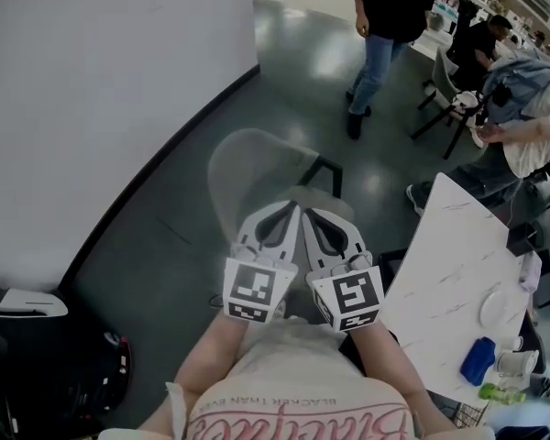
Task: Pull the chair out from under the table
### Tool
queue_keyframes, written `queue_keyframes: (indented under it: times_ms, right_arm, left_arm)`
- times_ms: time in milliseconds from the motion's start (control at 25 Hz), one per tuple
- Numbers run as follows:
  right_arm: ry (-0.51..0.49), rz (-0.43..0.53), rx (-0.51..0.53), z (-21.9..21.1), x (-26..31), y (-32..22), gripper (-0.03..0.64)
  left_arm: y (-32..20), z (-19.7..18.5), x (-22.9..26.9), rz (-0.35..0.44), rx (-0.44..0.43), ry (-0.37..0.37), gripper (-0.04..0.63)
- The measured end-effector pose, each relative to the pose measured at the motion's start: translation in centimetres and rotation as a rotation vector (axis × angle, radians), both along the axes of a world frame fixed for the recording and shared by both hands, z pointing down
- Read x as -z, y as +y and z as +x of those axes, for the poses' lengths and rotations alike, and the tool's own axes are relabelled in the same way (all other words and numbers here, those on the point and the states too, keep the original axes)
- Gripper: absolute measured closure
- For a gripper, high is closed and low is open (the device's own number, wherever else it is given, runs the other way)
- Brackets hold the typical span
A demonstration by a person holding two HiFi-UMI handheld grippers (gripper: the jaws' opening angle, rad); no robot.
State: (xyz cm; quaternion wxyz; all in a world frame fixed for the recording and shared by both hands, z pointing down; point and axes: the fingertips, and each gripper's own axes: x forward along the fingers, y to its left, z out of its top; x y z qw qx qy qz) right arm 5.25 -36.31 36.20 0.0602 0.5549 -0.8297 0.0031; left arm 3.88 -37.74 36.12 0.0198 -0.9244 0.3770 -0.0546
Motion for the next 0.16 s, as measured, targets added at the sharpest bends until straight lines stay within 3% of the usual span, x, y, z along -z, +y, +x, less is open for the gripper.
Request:
queue_keyframes:
  times_ms: [160]
  right_arm:
    - [0.003, -0.001, -0.007, 0.09, -0.37, -0.25, 0.614]
  left_arm:
    - [-0.1, 0.15, -0.29, 0.005, -0.004, 0.0, 0.591]
